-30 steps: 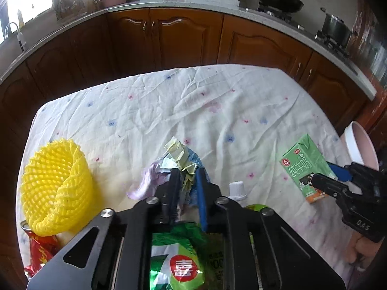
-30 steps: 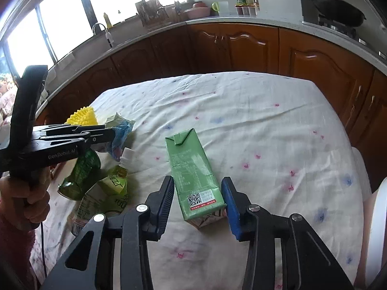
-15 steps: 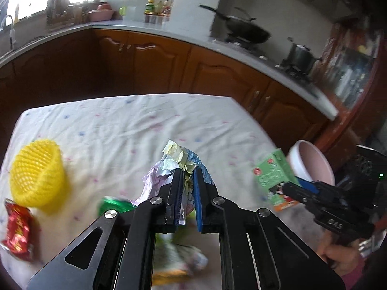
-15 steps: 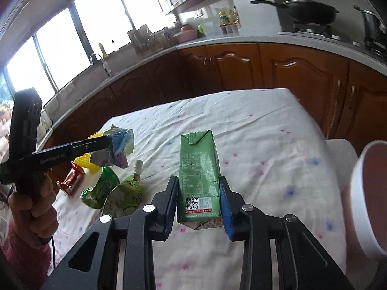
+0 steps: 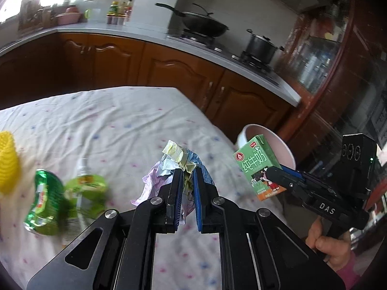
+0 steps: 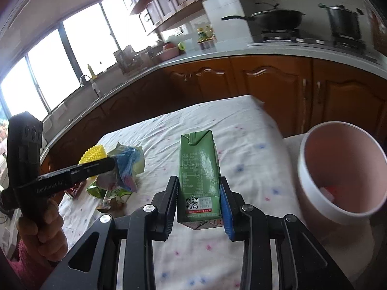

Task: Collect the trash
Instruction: 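Carry the wrapper and green carton over the pink bin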

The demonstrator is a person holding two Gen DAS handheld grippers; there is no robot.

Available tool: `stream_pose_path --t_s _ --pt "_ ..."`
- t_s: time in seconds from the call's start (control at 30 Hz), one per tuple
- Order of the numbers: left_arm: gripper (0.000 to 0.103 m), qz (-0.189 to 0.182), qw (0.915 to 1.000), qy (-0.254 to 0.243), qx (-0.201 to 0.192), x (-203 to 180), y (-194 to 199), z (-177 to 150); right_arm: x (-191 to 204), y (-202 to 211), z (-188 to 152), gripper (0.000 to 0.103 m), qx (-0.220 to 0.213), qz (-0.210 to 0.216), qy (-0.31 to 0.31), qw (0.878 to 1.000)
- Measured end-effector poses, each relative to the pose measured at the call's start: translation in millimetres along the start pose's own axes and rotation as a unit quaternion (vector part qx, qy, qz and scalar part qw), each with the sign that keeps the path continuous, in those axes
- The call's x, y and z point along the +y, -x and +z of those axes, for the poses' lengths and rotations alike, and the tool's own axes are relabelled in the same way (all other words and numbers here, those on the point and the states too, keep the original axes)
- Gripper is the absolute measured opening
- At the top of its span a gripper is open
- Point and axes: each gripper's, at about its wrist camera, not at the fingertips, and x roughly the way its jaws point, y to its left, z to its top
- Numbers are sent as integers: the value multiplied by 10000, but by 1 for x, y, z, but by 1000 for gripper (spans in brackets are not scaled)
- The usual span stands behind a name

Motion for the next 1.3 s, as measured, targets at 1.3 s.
stream_pose_path --t_s 1.3 --pt "8 -769 9923 -903 350 -145 -70 26 -130 84 -13 33 -701 -817 -1093 9882"
